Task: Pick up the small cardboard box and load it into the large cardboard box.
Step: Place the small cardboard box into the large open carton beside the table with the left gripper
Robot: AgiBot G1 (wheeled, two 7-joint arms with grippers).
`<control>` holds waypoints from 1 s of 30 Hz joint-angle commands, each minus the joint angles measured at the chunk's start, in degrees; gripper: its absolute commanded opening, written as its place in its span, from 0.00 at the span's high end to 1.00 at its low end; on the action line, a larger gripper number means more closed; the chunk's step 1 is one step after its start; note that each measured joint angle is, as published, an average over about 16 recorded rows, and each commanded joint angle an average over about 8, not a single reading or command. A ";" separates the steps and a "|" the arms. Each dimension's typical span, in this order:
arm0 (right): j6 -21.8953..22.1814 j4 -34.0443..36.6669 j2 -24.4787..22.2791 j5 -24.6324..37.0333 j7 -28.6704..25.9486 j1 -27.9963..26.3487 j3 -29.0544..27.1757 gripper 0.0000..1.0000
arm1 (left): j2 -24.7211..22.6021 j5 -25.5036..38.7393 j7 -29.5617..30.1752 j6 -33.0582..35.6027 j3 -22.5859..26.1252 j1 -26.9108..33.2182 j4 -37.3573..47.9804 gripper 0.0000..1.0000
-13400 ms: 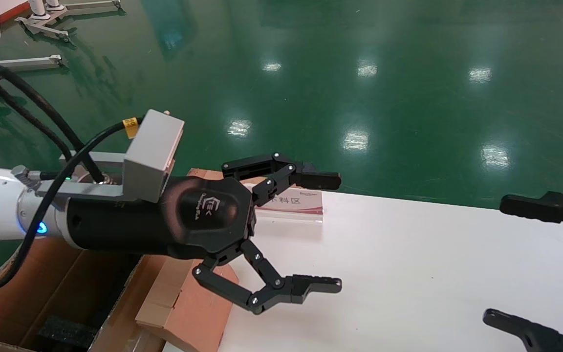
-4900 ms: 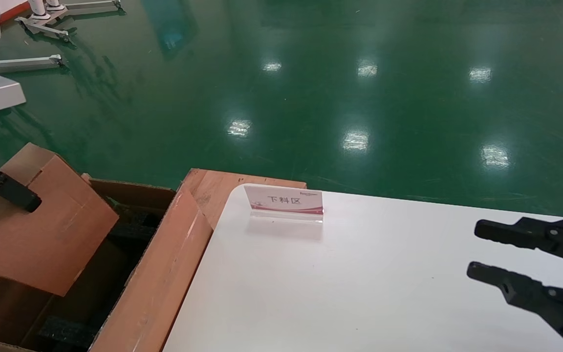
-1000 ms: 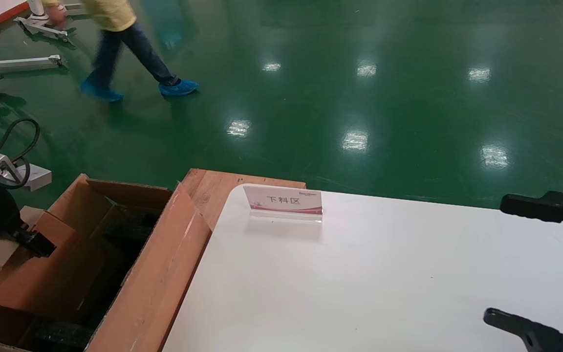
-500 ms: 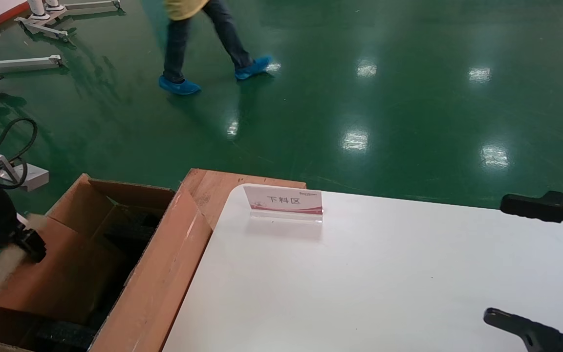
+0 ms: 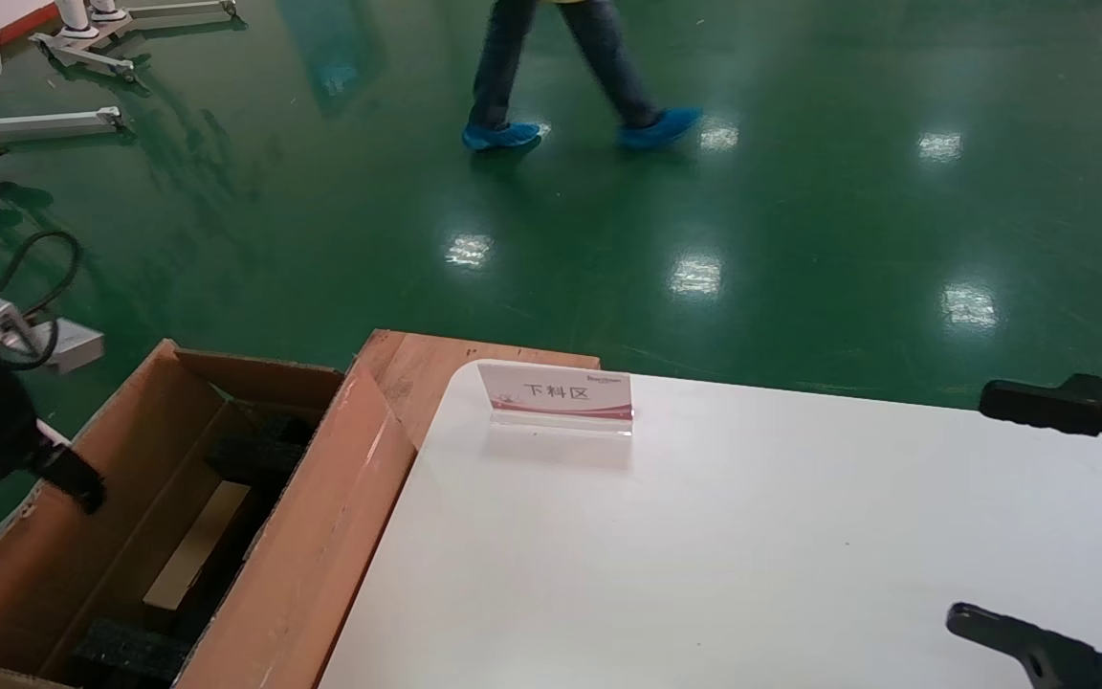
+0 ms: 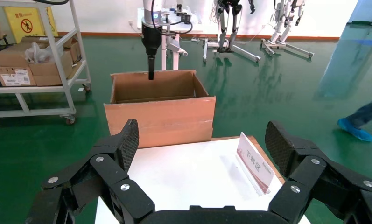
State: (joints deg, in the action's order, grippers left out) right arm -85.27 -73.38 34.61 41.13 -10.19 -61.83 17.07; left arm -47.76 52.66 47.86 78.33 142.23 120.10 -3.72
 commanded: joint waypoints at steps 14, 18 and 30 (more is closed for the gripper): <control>0.00 0.03 -0.01 -0.02 0.03 -0.02 0.05 0.00 | 0.17 -8.69 -8.95 6.26 -6.41 14.81 -12.88 0.00; 0.00 0.03 -0.01 -0.03 0.03 -0.03 0.06 0.00 | 1.79 -11.05 -10.43 6.22 -8.18 16.90 -18.49 0.00; 0.02 0.06 -0.02 0.01 0.05 -0.02 0.07 0.00 | 3.42 -12.54 -12.83 4.34 -14.10 15.71 -26.23 0.00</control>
State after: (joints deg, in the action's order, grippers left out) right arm -85.26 -73.31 34.59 41.13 -10.14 -61.85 17.14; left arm -44.23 40.18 34.68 82.80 126.59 134.73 -30.46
